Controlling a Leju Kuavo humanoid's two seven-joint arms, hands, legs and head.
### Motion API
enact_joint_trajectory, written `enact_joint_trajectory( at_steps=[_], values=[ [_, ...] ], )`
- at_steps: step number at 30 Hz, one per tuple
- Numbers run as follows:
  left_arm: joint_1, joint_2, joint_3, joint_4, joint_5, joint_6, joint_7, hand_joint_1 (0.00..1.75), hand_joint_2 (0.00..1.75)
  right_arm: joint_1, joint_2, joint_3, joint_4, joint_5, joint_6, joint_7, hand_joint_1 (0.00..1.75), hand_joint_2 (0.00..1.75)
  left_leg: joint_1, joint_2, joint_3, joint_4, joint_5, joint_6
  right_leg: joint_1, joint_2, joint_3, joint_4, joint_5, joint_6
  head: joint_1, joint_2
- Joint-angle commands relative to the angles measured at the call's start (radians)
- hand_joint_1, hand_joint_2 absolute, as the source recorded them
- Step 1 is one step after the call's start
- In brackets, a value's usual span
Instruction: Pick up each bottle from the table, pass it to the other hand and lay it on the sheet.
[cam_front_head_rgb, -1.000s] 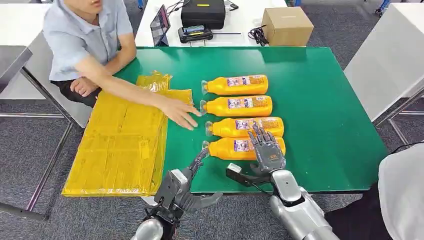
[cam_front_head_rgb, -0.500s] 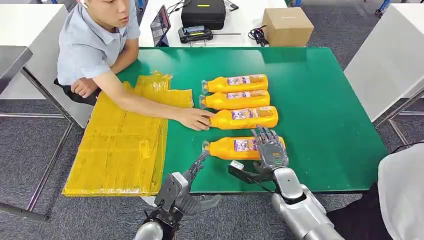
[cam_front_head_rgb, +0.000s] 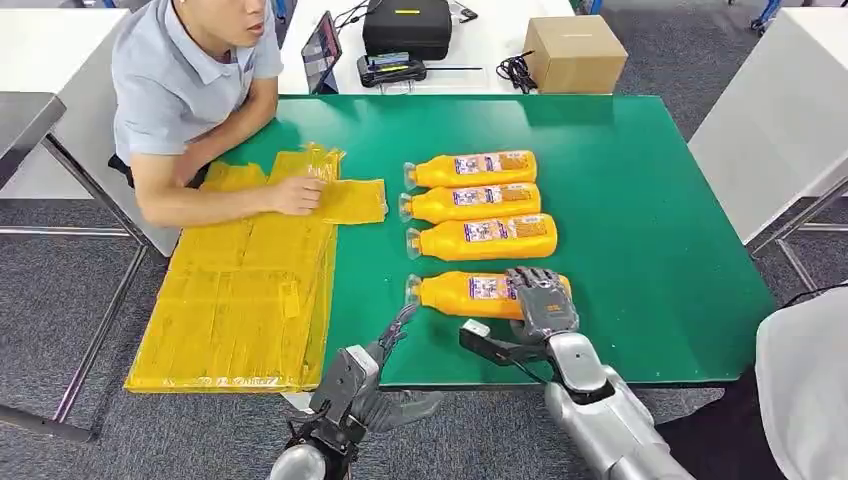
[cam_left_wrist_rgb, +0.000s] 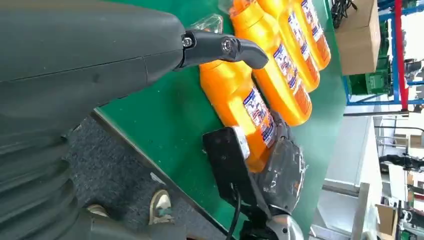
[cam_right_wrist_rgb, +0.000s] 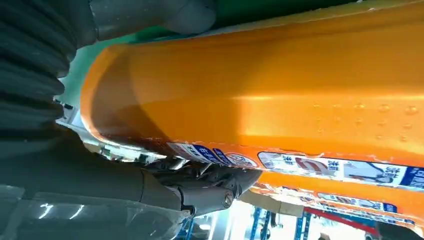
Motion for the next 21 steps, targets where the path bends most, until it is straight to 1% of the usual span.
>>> enact_joint_trajectory(
  at_steps=[1,4,6,7,9,11,12,13,15,16,17,18,20,21],
  values=[
    [-0.006,0.025,0.010,0.014,-0.005,-0.001,0.006,0.00,1.75,0.019,-0.015,-0.008,0.120,-0.071,0.039,-0.023,1.75,1.75,0.002,-0.002,0.004,-0.001,-0.001,-0.002,0.002,-0.002,0.006,-0.002,-0.001,-0.002,0.000,0.000],
    [-0.006,0.025,0.010,0.015,-0.005,-0.002,0.006,0.00,1.75,0.022,-0.013,-0.011,0.129,-0.078,0.043,-0.024,1.75,1.75,0.002,-0.002,0.007,-0.001,-0.001,-0.002,0.003,-0.003,0.008,-0.003,-0.001,-0.003,0.000,0.000],
    [-0.009,0.023,0.009,0.020,-0.005,-0.003,0.006,0.00,1.75,0.022,-0.010,-0.022,0.137,-0.105,0.051,-0.045,1.75,1.75,0.003,-0.002,0.007,-0.001,-0.001,-0.003,0.003,-0.002,0.008,-0.003,-0.001,-0.003,0.000,0.000],
    [-0.020,0.023,0.003,0.032,0.001,-0.009,-0.001,0.00,1.75,0.031,-0.006,-0.068,0.141,-0.234,0.107,-0.158,1.75,1.75,0.002,-0.002,0.006,-0.001,0.000,-0.002,0.002,-0.002,0.007,-0.002,-0.001,-0.002,0.000,0.000],
    [-0.035,0.018,0.001,0.050,0.015,-0.010,-0.022,0.00,1.75,0.043,-0.014,-0.097,0.142,-0.331,0.155,-0.230,1.75,1.75,0.003,-0.003,0.007,-0.001,0.000,-0.002,0.003,-0.004,0.009,-0.003,-0.001,-0.003,0.000,0.000],
    [-0.039,0.003,0.015,0.051,0.048,0.024,-0.089,0.00,1.75,0.064,-0.015,-0.137,0.136,-0.453,0.187,-0.315,1.75,1.75,0.002,-0.003,0.008,-0.001,0.000,-0.002,0.002,-0.004,0.009,-0.003,-0.001,-0.002,0.001,0.000],
    [-0.041,0.001,0.014,0.050,0.048,0.024,-0.089,0.00,1.75,0.066,-0.016,-0.137,0.137,-0.454,0.187,-0.316,1.75,1.75,0.001,-0.001,0.009,-0.001,-0.001,-0.002,0.002,-0.002,0.009,-0.002,-0.001,-0.002,0.000,0.000],
    [-0.042,0.001,0.012,0.047,0.048,0.025,-0.089,0.00,1.75,0.068,-0.017,-0.136,0.137,-0.456,0.187,-0.318,1.75,1.75,0.003,-0.002,0.010,-0.001,-0.002,-0.002,0.003,-0.004,0.011,-0.003,-0.001,-0.003,0.001,0.000],
    [-0.042,0.001,0.012,0.047,0.048,0.025,-0.089,0.00,1.75,0.068,-0.017,-0.136,0.137,-0.456,0.187,-0.318,1.75,1.75,0.002,0.001,0.015,-0.001,-0.004,-0.001,0.002,0.001,0.013,-0.003,-0.001,-0.002,0.001,0.000],
    [-0.038,0.001,0.011,0.033,0.031,0.062,-0.118,0.00,1.75,0.075,-0.014,-0.142,0.123,-0.482,0.181,-0.342,1.75,1.75,0.003,0.001,0.016,-0.002,-0.004,-0.002,0.003,0.001,0.014,-0.004,-0.001,-0.003,0.001,0.000],
    [-0.040,-0.003,0.009,0.031,0.029,0.086,-0.132,0.00,1.75,0.089,-0.010,-0.161,0.110,-0.526,0.185,-0.372,1.75,1.75,0.002,0.004,0.018,-0.001,-0.006,-0.001,0.002,0.003,0.014,-0.003,-0.001,-0.002,0.000,0.000],
    [-0.043,-0.004,0.008,0.029,0.033,0.099,-0.138,0.00,1.75,0.101,-0.007,-0.175,0.099,-0.560,0.201,-0.387,1.75,1.75,0.003,0.002,0.018,-0.002,-0.005,-0.002,0.004,0.001,0.016,-0.004,-0.001,-0.004,0.000,0.000],
    [-0.044,-0.012,0.018,0.032,0.062,0.117,-0.135,0.00,1.75,0.125,-0.002,-0.194,0.066,-0.611,0.213,-0.419,1.75,1.75,0.003,0.002,0.020,-0.001,-0.006,-0.001,0.004,0.002,0.017,-0.003,-0.002,-0.002,0.000,0.000],
    [-0.046,-0.019,0.024,0.036,0.091,0.128,-0.149,0.00,1.75,0.138,-0.002,-0.200,0.046,-0.653,0.248,-0.441,1.75,1.75,0.004,0.001,0.020,-0.001,-0.005,-0.002,0.005,0.000,0.017,-0.004,-0.002,-0.004,0.001,0.000]
  ],
)
